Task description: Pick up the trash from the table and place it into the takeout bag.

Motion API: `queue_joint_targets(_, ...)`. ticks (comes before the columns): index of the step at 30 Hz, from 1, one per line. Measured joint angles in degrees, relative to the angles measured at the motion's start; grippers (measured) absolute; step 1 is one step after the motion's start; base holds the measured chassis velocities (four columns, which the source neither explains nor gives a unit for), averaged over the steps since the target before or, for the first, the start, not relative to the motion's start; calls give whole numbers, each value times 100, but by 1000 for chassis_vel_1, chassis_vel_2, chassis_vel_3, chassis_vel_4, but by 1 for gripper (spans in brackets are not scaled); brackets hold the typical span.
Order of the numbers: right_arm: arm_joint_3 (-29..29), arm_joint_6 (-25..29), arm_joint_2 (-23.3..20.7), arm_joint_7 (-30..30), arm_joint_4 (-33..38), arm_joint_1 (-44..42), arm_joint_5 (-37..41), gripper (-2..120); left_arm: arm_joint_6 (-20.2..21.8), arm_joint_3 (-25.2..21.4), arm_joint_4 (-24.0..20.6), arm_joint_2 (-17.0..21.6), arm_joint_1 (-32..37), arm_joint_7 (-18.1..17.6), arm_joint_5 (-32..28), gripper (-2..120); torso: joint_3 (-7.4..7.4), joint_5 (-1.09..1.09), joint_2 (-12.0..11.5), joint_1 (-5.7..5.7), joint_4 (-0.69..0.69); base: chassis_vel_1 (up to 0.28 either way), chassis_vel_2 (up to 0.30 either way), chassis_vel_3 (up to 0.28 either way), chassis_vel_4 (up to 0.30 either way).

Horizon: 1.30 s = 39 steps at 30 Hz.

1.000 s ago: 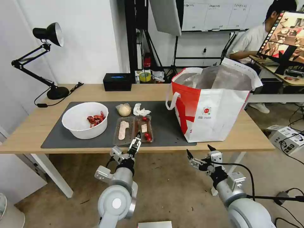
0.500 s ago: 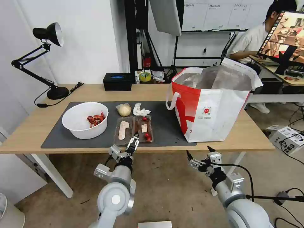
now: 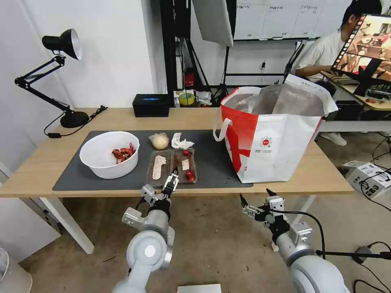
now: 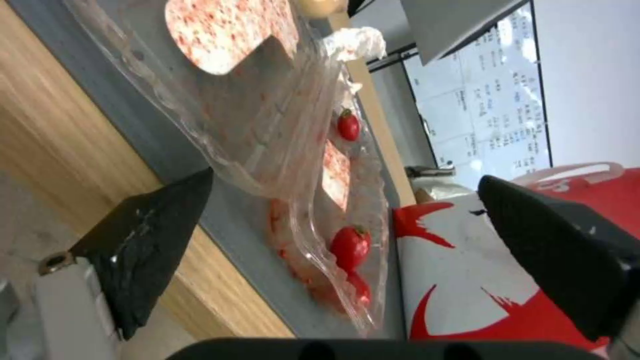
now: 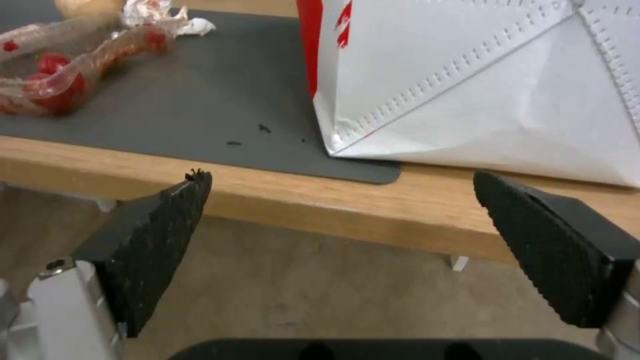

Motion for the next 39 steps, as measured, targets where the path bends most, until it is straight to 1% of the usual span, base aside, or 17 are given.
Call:
queue_joint_targets(6, -61, 0, 24, 2, -46, 13, -31, 100, -15, -63, 25, -10, -28, -23, -24, 100, 0, 0, 0, 0, 0, 0, 0, 0, 0)
queue_joint_targets(15, -135, 5, 51, 4, -107, 49, -110, 100, -160, -147, 63, 46, -197, -3, -250, 100, 0, 0, 0, 0, 0, 0, 0, 0, 0)
queue_joint_targets(32, -168, 5, 43, 10, -104, 9, -136, 100, -220, -127, -103, 148, -395, 316, -420, 100, 0, 1, 0, 0, 0, 0, 0, 0, 0)
queue_joint_targets(39, -173, 5, 63, 13, -124, -6, -141, 100, -220, -52, -9, 15, -505, 380, -371, 100, 0, 0, 0, 0, 0, 0, 0, 0, 0)
